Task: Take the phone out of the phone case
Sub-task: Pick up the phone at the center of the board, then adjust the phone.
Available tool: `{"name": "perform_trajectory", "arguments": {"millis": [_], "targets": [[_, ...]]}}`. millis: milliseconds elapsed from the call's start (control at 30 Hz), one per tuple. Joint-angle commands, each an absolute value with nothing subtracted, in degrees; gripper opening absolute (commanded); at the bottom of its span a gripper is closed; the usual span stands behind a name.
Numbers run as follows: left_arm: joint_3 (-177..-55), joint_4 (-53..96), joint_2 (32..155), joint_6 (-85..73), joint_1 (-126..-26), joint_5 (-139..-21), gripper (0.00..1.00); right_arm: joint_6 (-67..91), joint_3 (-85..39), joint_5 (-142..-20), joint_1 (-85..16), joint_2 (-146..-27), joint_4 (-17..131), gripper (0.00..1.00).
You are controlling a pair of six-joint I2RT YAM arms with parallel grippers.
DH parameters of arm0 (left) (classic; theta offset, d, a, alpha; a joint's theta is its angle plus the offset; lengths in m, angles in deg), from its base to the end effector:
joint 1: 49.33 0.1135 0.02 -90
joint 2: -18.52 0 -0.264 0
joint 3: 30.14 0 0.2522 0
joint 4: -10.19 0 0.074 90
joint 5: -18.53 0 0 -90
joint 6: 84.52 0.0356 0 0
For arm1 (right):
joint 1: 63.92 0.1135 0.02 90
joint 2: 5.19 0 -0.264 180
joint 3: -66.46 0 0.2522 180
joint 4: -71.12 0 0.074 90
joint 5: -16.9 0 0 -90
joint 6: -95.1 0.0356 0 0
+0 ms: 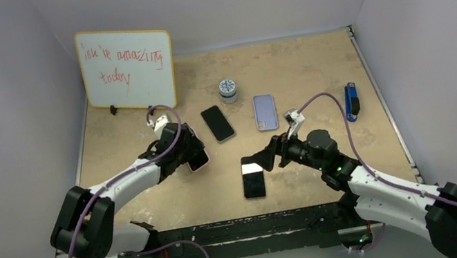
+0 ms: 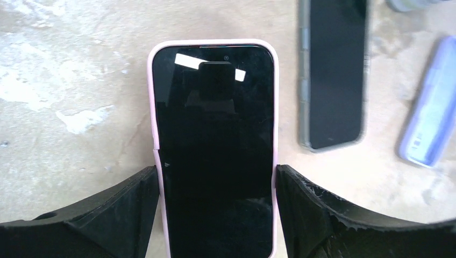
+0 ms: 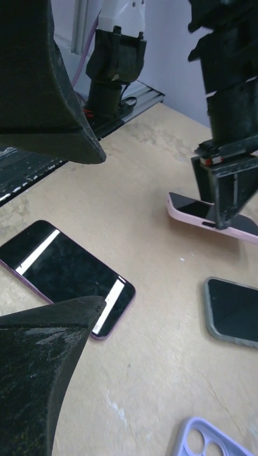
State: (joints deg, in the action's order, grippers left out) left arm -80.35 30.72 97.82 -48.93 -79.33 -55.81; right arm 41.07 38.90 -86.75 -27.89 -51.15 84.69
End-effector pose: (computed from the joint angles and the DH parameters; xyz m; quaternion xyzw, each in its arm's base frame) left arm 0.2313 -0.1224 0.1678 -0.2425 0.8988 -0.1350 0.3392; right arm 0.1439 0.1150 0.2145 -0.0808 0.7310 0.4657 0.4921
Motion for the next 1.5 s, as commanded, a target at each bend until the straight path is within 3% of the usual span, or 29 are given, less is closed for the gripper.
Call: {"name": "perform_trajectory", "arguments": {"millis": [0,167,533,900,1000,1167,1333,1467], "targets": [[-78.4,20.6,90.8,-47.9,-79.1,-61.1,0.46,41.7,33.6,-80.7,-21.8,-56.6,88.0,0.92],[-74.0,16.5,85.5,-49.1,-79.1,-65.1,0.41,42.4,30.4,-76.9,-16.7,-63.6,90.2,0.89],[-67.9,10.3,82.3,-54.1,-79.3,-72.5,0.4,45.6,20.5,-65.7,-6.2,-80.7,91.9,0.85],[-64.1,7.8,77.6,-59.0,-84.6,-69.4,0.4,49.4,14.8,-64.1,-3.9,-93.3,94.1,0.7],[-63.7,7.4,76.7,-59.1,-86.3,-68.7,0.41,50.6,15.5,-64.5,-3.8,-94.8,97.1,0.61],[-61.8,6.2,73.8,-56.9,-86.7,-68.9,0.45,51.1,17.4,-65.2,-3.7,-95.0,101.0,0.35],[-60.7,5.5,69.5,-50.0,-86.7,-69.2,0.61,50.4,18.5,-71.8,-4.1,-94.9,105.5,0.0],[-60.7,6.4,65.5,-44.0,-86.7,-69.8,0.76,50.4,19.6,-74.6,-4.6,-94.0,108.8,0.0]]}}
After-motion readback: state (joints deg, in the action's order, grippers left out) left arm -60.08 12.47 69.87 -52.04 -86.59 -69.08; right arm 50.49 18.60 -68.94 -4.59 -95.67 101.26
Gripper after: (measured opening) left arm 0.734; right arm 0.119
